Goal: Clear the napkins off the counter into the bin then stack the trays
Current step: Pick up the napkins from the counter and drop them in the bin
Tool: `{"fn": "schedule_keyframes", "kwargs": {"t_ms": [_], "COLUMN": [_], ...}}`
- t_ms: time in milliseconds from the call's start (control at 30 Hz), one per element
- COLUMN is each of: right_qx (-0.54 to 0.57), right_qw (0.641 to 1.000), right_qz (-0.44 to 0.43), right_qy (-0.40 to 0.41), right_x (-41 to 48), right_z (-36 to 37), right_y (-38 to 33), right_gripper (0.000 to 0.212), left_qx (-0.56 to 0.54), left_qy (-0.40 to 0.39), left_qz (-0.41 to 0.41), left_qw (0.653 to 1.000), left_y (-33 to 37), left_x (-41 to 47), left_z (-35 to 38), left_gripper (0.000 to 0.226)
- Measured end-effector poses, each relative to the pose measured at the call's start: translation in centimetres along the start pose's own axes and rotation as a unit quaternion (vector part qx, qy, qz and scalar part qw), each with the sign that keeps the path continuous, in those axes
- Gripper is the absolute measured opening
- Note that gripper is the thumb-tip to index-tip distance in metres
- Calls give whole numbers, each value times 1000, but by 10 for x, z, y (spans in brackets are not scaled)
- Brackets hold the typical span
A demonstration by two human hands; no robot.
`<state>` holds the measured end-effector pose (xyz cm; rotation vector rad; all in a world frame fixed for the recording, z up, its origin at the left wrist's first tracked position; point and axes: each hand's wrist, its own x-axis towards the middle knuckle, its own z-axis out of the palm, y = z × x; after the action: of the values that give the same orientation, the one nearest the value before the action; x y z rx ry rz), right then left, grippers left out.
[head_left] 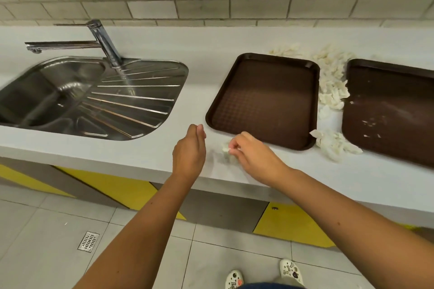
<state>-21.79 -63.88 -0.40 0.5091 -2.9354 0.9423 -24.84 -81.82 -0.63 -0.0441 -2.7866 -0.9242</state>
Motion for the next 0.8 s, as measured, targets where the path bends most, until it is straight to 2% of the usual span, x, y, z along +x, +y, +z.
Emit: {"fn": "schedule_keyframes", "kwargs": {"t_ms": [67, 133, 200, 267, 400, 500, 567, 667, 800], "right_qx": [65, 125, 202, 232, 237, 200, 154, 95, 61], "right_qw": [996, 986, 967, 955, 940, 934, 933, 924, 890], "right_qz": [47, 102, 144, 163, 198, 238, 255, 287, 340], "right_qy": [41, 46, 56, 90, 145, 179, 203, 235, 298], "right_x": [-10, -19, -32, -48, -88, -120, -146, -189, -251], "right_z": [-14, -26, -36, -47, -70, -89, -103, -124, -152], "right_y": [3, 11, 24, 37, 59, 75, 89, 108, 142], "right_gripper": [15, 16, 12, 14, 8, 28, 33, 35, 41], "left_qx": [-33, -74, -142, -209, -245, -219, -213, -230, -213], "left_qy": [0, -14, -44, -90, -136, -165, -174, -197, -231], "left_qz": [10, 18, 29, 31, 40, 63, 88, 131, 184], "left_qw": [999, 997, 988, 973, 959, 960, 957, 944, 931], "left_y": [14, 30, 50, 71, 112, 148, 176, 216, 275], "left_x": [3, 6, 8, 8, -1, -14, -27, -49, -85], "left_z": [1, 5, 12, 23, 47, 63, 75, 96, 127], "left_gripper": [43, 39, 37, 37, 48, 65, 70, 63, 57]}}
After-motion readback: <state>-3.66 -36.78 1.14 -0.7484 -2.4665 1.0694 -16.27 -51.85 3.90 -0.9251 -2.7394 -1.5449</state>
